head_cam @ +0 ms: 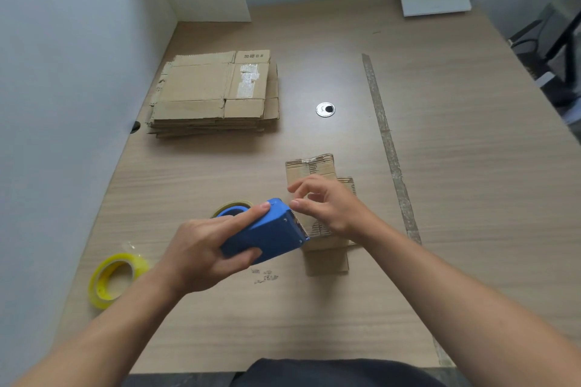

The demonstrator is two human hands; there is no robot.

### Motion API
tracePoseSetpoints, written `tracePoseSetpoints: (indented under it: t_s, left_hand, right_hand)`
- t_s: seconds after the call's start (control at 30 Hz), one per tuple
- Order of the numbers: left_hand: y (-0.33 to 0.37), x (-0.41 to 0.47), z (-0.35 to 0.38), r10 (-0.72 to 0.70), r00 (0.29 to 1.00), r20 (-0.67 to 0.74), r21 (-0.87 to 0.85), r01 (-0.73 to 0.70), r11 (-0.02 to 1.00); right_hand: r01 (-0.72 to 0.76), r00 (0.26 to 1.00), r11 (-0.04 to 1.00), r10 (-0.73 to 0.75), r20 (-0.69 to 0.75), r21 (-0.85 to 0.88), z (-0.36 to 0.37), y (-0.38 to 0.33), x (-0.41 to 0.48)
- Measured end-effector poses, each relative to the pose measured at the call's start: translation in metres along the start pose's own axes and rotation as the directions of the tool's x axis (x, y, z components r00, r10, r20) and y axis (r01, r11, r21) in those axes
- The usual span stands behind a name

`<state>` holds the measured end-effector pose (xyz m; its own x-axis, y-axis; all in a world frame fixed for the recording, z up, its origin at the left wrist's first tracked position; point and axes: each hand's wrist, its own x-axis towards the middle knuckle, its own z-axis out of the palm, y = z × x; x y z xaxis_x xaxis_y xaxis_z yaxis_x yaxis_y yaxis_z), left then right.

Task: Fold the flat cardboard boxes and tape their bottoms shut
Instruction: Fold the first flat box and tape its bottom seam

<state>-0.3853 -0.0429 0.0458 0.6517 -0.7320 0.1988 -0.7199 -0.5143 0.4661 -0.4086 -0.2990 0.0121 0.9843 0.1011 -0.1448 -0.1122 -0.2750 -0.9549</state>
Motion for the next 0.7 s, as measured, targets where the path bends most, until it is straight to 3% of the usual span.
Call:
tracePoseSetpoints:
  t_s: [0.13, 0.27, 0.5, 0.7]
  left_hand:
    - [-0.003, 0.002, 0.001, -0.065, 0.997, 0.049, -0.032, 0.067, 0.997]
    - [-0.006, 0.013, -0.003, -0.082, 0.977, 0.198, -0.134, 0.11, 0.985]
    - [-0.014, 0.029, -0.013, -0.114, 0.913, 0.391, -0.168, 0.193, 0.967]
    - [-0.027, 0.02, -0.026, -0.19, 0.82, 0.54, -0.158, 0.321, 0.934]
  right_hand:
    - [-0.027, 0.999, 0.999, 0.026, -0.032, -0.047, -0.003, 0.005, -0.004]
    - [-0.059, 0.996, 0.996, 0.054, -0.076, -0.065, -0.009, 0.009, -0.011]
    - [-0.137, 0.971, 0.976, 0.167, -0.174, 0.171, -0.015, 0.025, -0.039]
    - [-0.222, 0.903, 0.956, 0.276, -0.328, 0.194, -0.044, 0.06, -0.078]
